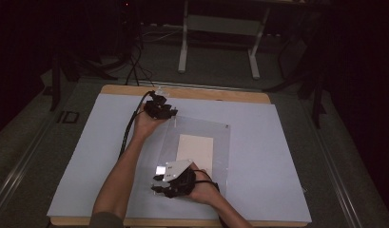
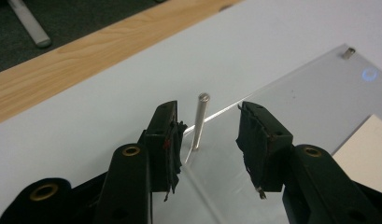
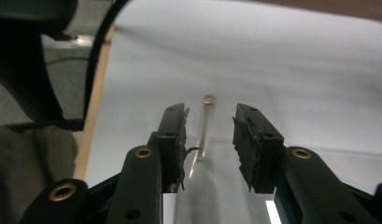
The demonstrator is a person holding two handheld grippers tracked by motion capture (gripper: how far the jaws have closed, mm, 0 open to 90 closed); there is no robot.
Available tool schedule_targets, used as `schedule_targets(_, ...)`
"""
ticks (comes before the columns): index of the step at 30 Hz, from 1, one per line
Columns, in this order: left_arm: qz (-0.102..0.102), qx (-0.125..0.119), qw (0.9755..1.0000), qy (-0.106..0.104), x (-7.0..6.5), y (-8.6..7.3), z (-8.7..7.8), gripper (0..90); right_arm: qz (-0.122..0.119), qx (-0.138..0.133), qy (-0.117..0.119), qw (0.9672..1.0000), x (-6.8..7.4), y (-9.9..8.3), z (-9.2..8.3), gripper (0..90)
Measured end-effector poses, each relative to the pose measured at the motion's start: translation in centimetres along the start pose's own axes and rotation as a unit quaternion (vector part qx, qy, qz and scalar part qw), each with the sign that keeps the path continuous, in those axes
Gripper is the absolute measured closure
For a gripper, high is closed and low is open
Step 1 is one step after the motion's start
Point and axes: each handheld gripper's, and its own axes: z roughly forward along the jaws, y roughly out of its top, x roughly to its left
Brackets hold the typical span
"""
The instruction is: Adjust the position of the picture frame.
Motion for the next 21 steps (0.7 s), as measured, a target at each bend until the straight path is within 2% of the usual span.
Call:
schedule_targets(2,-0.006,-0.005,1.0,-0.005,0.0,-0.3,-0.7,59.1,0.002,-0.001,0.003,1.0,-0.5,0.0,-0.9,59.9)
schedule_targets(4,-0.007,-0.023,0.9995,-0.018,-0.3,-1.0,-1.8,60.4,0.004,0.004,-0.009,0.9999,-1.0,-0.3,-1.8,58.8)
schedule_targets(7,-0.007,-0.031,0.9995,-0.008,-0.7,-2.1,-3.1,60.9,0.028,0.007,-0.026,0.9993,-2.3,-1.1,-3.1,58.0)
schedule_targets(10,-0.023,-0.057,0.9981,-0.006,-0.9,-3.2,-4.4,62.6,0.05,0.015,-0.044,0.9977,-3.5,-1.8,-4.0,56.0)
schedule_targets(14,-0.04,-0.088,0.9953,-0.008,-1.3,-4.7,-6.2,64.4,0.077,0.032,-0.07,0.994,-5.2,-2.8,-4.7,54.8)
schedule_targets(19,-0.049,-0.091,0.9947,-0.003,-2.1,-6.4,-8.1,67.9,0.091,0.043,-0.104,0.9894,-6.8,-3.6,-5.2,52.8)
schedule_targets(21,-0.047,-0.091,0.9947,0.003,-2.4,-7.0,-8.7,67.9,0.108,0.033,-0.122,0.9861,-7.6,-3.7,-5.4,52.4)
